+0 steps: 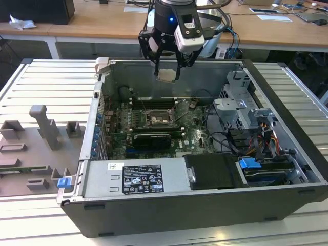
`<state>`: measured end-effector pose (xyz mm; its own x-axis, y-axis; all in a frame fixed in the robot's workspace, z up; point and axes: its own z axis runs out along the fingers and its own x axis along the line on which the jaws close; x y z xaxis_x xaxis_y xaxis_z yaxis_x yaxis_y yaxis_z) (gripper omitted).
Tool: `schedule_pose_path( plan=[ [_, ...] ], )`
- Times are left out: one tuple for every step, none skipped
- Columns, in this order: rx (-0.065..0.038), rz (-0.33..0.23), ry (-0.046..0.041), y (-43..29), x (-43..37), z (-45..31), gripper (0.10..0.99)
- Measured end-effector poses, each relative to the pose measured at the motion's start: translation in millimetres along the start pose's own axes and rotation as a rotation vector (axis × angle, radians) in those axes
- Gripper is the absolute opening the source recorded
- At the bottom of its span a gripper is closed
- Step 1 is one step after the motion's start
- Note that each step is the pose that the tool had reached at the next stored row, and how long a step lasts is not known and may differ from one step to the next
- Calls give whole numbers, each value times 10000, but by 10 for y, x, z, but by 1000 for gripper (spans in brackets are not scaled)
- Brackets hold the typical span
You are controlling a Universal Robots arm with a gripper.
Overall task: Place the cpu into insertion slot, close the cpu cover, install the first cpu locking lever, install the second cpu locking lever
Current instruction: 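Place the cpu into insertion slot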
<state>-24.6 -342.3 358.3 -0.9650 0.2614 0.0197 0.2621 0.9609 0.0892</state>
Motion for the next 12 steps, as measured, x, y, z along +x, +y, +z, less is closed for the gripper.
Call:
schedule_pose_path(
  plan=[
    [0, 5, 0, 0, 0, 0, 541],
    [0, 14, -1, 0, 0, 1, 541],
    [-1, 26, -3, 0, 0, 2, 541],
    [-1, 35, -3, 0, 0, 2, 541],
    [-1, 53, -5, 0, 0, 3, 541],
    [-2, 71, -7, 0, 0, 4, 541],
    [-2, 93, -8, 0, 0, 4, 541],
    [-2, 107, -10, 0, 0, 5, 541],
    [-2, 123, -11, -1, 0, 5, 541],
    [-3, 144, -13, -1, 0, 6, 541],
    [-3, 158, -14, -1, 0, 6, 541],
    [-3, 177, -16, -1, 0, 7, 541]
  ],
)
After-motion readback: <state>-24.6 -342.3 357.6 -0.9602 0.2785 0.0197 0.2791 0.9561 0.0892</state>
